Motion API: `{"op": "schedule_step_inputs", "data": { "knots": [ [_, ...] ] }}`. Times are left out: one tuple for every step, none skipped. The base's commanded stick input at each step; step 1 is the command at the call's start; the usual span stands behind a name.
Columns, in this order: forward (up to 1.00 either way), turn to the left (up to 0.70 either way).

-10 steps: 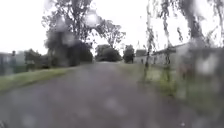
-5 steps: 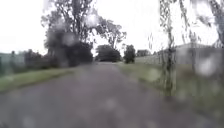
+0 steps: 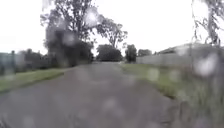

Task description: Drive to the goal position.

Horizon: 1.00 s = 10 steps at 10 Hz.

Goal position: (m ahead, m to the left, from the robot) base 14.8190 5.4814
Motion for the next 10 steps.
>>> {"op": "schedule_step_inputs", "data": {
  "knots": [
    [1.00,0.00],
    [1.00,0.00],
    [1.00,0.00],
    [1.00,0.00],
    [1.00,0.00],
    [1.00,0.00],
    [1.00,0.00],
    [1.00,0.00],
    [1.00,0.00],
    [1.00,0.00]
  ]
}}
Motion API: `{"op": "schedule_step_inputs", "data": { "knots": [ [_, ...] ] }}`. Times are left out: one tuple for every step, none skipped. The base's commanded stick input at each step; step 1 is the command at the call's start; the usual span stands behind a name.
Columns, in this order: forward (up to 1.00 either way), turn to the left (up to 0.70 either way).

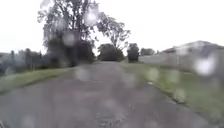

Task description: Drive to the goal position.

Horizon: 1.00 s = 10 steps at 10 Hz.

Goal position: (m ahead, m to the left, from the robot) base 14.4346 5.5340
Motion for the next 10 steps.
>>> {"op": "schedule_step_inputs", "data": {
  "knots": [
    [1.00,0.00],
    [1.00,0.35],
    [1.00,0.34],
    [1.00,0.34],
    [1.00,0.00],
    [1.00,0.00],
    [1.00,0.00],
    [1.00,0.00],
    [1.00,0.00],
    [1.00,0.00]
  ]
}}
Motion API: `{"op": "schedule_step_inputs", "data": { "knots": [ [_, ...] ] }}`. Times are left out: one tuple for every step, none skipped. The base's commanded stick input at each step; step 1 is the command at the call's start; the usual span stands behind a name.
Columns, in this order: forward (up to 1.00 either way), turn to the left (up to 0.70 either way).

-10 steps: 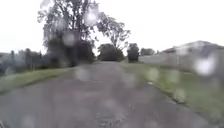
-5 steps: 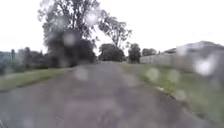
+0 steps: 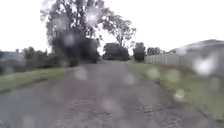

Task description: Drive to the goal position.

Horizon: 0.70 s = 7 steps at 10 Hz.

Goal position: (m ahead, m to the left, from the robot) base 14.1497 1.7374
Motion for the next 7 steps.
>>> {"op": "schedule_step_inputs", "data": {
  "knots": [
    [1.00,0.00],
    [1.00,0.00],
    [1.00,0.00],
    [1.00,0.00],
    [1.00,0.00],
    [1.00,0.00],
    [1.00,0.00]
  ]
}}
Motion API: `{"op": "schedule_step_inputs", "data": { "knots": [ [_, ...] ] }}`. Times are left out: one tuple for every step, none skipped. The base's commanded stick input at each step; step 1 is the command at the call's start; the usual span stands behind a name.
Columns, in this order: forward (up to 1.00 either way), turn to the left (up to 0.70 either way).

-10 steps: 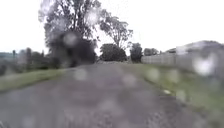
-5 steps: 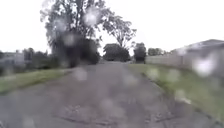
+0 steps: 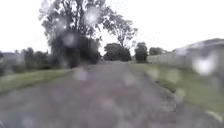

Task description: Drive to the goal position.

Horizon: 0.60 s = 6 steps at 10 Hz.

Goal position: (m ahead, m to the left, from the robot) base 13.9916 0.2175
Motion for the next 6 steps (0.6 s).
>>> {"op": "schedule_step_inputs", "data": {
  "knots": [
    [1.00,0.00],
    [1.00,0.00],
    [1.00,0.00],
    [1.00,0.00],
    [1.00,0.00],
    [1.00,0.00]
  ]
}}
